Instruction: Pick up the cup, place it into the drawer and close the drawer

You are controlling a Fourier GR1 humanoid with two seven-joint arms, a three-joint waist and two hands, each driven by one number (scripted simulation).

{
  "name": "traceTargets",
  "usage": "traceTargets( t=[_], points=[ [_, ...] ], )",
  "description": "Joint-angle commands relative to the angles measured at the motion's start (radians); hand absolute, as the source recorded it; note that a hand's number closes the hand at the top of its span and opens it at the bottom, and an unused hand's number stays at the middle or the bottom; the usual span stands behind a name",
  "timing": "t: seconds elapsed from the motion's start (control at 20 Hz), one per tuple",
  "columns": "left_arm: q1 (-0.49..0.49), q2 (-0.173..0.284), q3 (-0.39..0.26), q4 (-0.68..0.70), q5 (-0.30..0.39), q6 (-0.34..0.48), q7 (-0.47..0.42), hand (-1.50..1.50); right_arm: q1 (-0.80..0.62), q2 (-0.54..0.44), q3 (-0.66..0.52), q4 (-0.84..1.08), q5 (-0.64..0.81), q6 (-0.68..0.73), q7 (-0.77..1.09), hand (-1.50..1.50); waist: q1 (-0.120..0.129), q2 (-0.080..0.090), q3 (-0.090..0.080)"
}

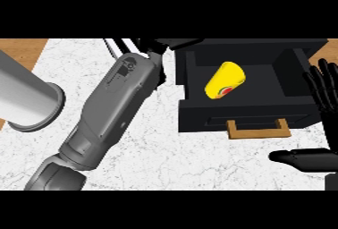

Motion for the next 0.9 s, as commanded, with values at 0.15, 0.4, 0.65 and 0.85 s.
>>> traceTargets(
  t=[0.15, 0.4, 0.65, 0.85],
  points=[
    [-0.068, 0.0, -0.117, 0.149, 0.108, 0.06, -0.019, 1.5, 0.012, -0.006, -0.01, -0.023, -0.015, 0.008, 0.012, -1.5, -0.011, 0.0, 0.0],
    [-0.108, 0.0, -0.203, 0.208, 0.191, 0.086, -0.022, 1.5, 0.063, 0.019, 0.015, 0.019, 0.011, 0.029, -0.083, -1.5, -0.021, 0.003, 0.001],
    [-0.09, 0.0, -0.366, 0.241, 0.244, 0.188, -0.013, 1.5, 0.003, -0.002, 0.013, 0.028, 0.005, 0.031, -0.053, -1.5, -0.053, 0.009, 0.001],
    [-0.096, 0.0, -0.412, 0.303, 0.229, 0.145, -0.02, -1.5, 0.005, -0.013, 0.003, 0.029, -0.013, 0.05, -0.057, -1.5, -0.051, 0.012, 0.001]
  ],
)
